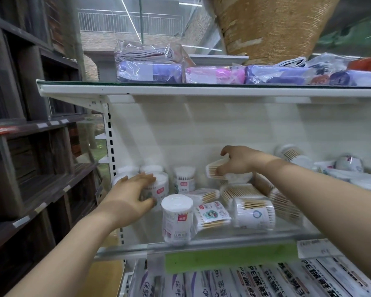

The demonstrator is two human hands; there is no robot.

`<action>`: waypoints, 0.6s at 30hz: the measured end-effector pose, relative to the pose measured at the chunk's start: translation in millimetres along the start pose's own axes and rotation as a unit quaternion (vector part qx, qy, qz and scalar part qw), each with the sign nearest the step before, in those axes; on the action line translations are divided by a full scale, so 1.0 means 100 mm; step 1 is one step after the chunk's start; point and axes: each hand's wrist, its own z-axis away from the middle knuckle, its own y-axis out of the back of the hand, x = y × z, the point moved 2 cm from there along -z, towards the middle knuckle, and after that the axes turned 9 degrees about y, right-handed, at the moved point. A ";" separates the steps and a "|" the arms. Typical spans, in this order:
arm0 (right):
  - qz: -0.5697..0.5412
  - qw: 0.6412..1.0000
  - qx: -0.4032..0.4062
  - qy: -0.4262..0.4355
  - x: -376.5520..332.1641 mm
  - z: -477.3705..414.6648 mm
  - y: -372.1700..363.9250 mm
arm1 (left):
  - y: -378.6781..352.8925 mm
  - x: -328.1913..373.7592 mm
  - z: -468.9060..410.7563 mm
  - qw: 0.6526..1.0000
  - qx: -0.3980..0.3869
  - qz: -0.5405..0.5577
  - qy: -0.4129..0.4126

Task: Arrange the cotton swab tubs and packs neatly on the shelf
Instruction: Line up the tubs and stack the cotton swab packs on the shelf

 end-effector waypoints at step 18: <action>0.235 0.955 0.157 -0.091 0.28 0.18 0.12 | -0.02 -0.03 -0.03 1.000 0.011 -0.003 -0.002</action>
